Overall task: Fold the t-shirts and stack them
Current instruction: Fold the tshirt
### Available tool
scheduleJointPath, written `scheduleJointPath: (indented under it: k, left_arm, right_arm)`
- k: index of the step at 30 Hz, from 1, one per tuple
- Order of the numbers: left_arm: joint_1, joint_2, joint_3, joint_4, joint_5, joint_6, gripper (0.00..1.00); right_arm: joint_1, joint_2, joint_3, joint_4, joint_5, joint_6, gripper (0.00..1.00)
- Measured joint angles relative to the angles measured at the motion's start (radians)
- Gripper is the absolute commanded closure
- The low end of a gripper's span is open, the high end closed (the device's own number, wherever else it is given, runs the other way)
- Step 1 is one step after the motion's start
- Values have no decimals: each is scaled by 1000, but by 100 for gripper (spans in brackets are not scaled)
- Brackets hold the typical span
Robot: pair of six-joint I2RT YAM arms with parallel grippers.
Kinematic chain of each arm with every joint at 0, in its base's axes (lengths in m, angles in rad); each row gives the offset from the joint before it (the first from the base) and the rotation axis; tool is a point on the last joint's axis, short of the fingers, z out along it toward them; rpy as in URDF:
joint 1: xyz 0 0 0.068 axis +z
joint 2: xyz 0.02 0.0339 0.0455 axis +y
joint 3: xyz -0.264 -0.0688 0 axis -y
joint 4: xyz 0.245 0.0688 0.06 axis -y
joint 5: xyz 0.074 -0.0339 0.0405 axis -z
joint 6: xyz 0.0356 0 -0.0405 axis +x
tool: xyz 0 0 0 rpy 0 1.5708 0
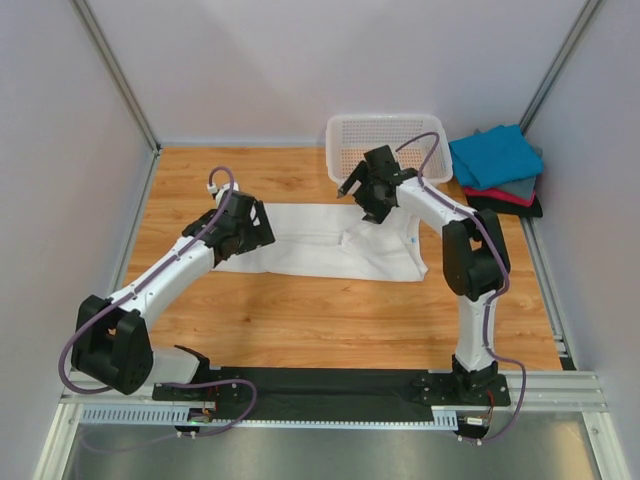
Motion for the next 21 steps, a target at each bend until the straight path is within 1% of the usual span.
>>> scheduleJointPath:
  k: [2,5,7,8,9,10,11,12,13,14,15,16,18,19,21]
  left_arm:
    - [0,7,0,16,25,22,1]
    - [1,14,0,68,88,62,2]
    - [-5,19,3,123,150,88,3]
    - [-12,26,10,151,175,98,4]
    - [-29,40,26,175,193,108,5]
    - [-50,61,51,196,210,117,9]
    - [-71,82,74,219,224,124,12]
    - [-101,113,104,239,239,129,16]
    - [-119,143,137,261,254,131,26]
    - [-154,176,166,288,271,129,32]
    - [-176,210,192,315,292,127,37]
    - [-195,243,215,340,314,122,47]
    - [-216,300,245,383,349,110,55]
    - [-222,330,256,402,368,101,62]
    - [-226,385,274,437,393,78,67]
  right_arm:
    - [0,-15,-5,-27,7,-37,0]
    - [0,-90,-53,-53,28,-90,2]
    - [0,-172,-106,-71,60,-129,8]
    - [-1,-216,-136,-70,82,-144,17]
    - [-3,-256,-164,-74,100,-163,22]
    - [-7,-292,-188,-76,114,-175,27]
    - [-14,-315,-207,-74,122,-186,38]
    - [-28,-339,-231,-67,128,-200,44]
    - [-40,-349,-247,-66,133,-206,48]
    - [-58,-352,-266,-61,138,-216,58]
    - [-76,-349,-286,-53,141,-229,63]
    - [-90,-341,-302,-50,142,-237,66]
    - [-120,-312,-329,-43,142,-256,75]
    - [-130,-294,-338,-40,142,-266,79]
    - [-140,-260,-347,-34,142,-280,83]
